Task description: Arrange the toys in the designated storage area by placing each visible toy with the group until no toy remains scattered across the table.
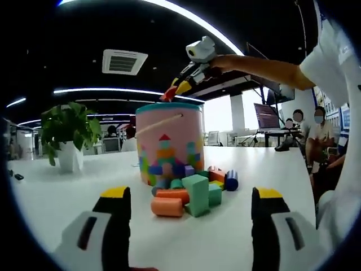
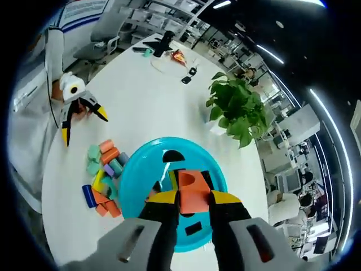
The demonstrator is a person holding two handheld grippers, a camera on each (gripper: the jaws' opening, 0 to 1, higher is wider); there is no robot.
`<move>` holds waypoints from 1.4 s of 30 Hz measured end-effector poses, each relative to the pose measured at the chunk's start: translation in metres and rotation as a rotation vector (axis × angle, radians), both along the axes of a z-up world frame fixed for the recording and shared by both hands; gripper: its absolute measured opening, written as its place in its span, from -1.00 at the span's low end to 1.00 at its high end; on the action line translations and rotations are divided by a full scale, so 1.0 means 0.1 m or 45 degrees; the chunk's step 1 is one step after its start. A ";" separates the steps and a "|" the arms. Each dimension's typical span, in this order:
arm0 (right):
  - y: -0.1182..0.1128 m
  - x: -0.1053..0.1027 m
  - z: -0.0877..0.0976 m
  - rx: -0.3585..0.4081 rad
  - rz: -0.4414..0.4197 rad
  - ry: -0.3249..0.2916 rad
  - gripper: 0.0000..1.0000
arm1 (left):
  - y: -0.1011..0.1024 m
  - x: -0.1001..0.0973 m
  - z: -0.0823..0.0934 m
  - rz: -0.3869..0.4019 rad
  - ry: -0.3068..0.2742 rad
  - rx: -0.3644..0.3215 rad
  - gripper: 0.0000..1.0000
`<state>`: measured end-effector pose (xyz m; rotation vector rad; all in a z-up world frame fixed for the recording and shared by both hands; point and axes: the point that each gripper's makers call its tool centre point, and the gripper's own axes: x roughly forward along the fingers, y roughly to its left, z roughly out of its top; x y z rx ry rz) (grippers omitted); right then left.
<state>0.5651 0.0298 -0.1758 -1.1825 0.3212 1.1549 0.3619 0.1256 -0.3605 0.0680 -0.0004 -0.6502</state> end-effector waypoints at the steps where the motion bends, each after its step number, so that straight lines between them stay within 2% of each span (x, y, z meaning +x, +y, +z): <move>1: 0.02 0.01 -0.02 0.000 -0.008 0.008 -0.60 | -0.02 0.00 -0.01 -0.004 -0.001 0.012 0.87; 4: 0.07 0.06 -0.07 -0.067 0.018 -0.009 -0.60 | -0.03 -0.01 -0.02 -0.008 -0.010 0.039 0.88; 11: 0.14 0.09 -0.15 -0.162 0.054 0.028 -0.60 | 0.00 0.00 -0.01 -0.003 -0.004 0.022 0.89; 15: 0.14 0.07 -0.19 -0.211 0.066 0.051 -0.60 | -0.01 0.00 -0.02 -0.004 -0.013 0.041 0.89; 23: 0.13 0.06 -0.27 -0.310 0.080 0.081 -0.60 | -0.01 0.00 0.00 -0.018 -0.007 0.014 0.89; 37: 0.21 0.08 -0.47 -0.377 0.105 0.154 -0.60 | 0.00 0.00 0.00 -0.017 -0.011 0.011 0.88; 42: 0.21 0.07 -0.49 -0.383 0.094 0.168 -0.59 | 0.00 0.00 0.00 -0.018 -0.011 0.016 0.87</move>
